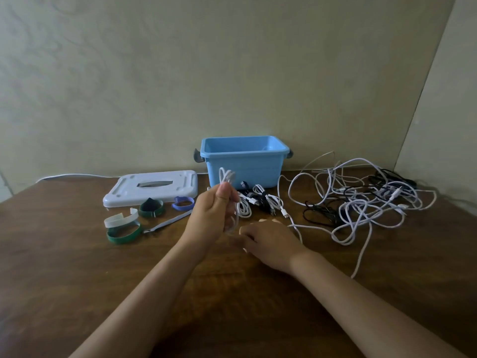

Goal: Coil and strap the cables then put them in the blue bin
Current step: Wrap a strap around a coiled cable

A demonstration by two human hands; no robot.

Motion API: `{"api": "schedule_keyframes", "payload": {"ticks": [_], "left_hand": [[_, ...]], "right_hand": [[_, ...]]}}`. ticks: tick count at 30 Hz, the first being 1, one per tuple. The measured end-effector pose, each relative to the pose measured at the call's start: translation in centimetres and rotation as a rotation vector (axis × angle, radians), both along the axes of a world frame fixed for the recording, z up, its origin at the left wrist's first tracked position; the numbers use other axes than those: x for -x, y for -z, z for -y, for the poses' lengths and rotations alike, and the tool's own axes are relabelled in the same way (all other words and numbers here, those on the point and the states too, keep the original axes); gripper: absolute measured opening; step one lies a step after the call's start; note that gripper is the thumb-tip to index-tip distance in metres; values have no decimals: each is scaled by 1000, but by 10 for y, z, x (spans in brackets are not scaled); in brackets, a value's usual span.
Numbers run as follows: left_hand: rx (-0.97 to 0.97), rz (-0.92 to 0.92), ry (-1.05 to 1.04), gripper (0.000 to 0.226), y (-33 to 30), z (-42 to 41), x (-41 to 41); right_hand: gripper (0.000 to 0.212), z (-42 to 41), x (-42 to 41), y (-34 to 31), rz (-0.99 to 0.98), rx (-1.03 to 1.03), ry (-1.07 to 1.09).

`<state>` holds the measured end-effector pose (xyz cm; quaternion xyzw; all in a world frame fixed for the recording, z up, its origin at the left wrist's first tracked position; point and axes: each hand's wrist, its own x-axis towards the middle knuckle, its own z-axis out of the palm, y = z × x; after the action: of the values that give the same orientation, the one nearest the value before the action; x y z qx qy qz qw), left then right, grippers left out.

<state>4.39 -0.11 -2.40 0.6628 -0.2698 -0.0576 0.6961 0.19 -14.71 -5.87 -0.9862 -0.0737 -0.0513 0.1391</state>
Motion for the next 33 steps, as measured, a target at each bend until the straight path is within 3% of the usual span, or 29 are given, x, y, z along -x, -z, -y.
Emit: {"api": "schedule_keyframes", "payload": {"ticks": [5,9,12,15,20,25,28,33], "left_hand": [[-101,-16,165,51,-10,-12,3],[-204,9,244,53,-15,-16,3],[-475,222,185,48,-12,-11,4],[-676,478,0,49,-3,-5,-1],[-746,519,81,40,9,3,2],[-747,453,122,39,8,5,2],[-758,441,81,37,5,3,0],[-644,395,-200,44,5,-8,-18]], "right_hand": [[48,23,2,-3,37,67,19],[53,41,4,-12,60,-57,143],[34,46,8,-24,100,-187,247],[36,49,12,-31,196,-335,328],[37,44,10,-29,332,-544,341],[31,40,9,-28,372,-590,314],[26,41,9,-31,339,-554,313],[17,44,17,-39,217,-313,294]]}}
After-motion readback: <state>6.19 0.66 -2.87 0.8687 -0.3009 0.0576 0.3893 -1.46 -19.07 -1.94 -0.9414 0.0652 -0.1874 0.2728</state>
